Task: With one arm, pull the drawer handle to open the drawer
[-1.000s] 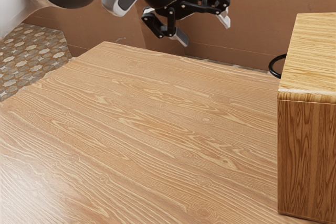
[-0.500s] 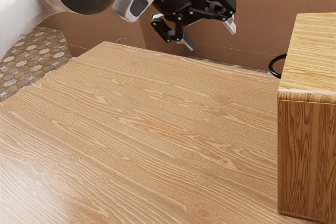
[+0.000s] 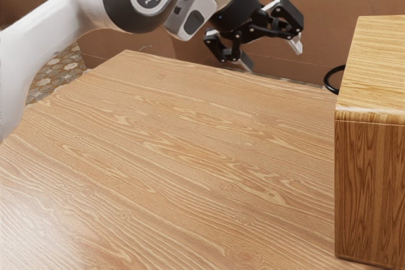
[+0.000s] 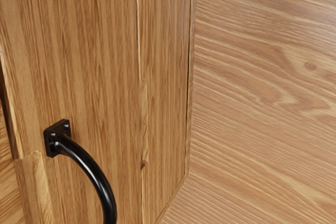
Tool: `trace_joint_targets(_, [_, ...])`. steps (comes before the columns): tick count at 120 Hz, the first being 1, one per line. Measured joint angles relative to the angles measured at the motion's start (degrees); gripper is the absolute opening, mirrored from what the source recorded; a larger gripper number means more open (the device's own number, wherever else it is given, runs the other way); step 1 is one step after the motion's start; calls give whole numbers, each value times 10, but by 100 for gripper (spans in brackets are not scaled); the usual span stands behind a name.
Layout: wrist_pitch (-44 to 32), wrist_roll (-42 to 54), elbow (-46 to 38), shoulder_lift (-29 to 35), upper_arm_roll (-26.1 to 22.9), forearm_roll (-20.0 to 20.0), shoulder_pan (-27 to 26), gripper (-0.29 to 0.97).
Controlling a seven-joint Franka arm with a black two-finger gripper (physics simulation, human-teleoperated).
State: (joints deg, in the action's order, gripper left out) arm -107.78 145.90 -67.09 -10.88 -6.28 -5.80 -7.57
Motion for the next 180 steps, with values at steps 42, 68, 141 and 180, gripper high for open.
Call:
trace_joint_targets(42, [-15, 2, -1, -11, 0, -1, 6, 68])
trace_joint_targets(68, [-25, 2, 0, -21, -4, -1, 4, 68])
trace_joint_targets(141, [-41, 3, -1, -47, -17, 1, 14, 68])
trace_joint_targets(180, [-54, 4, 0, -64, -30, 1, 18, 68])
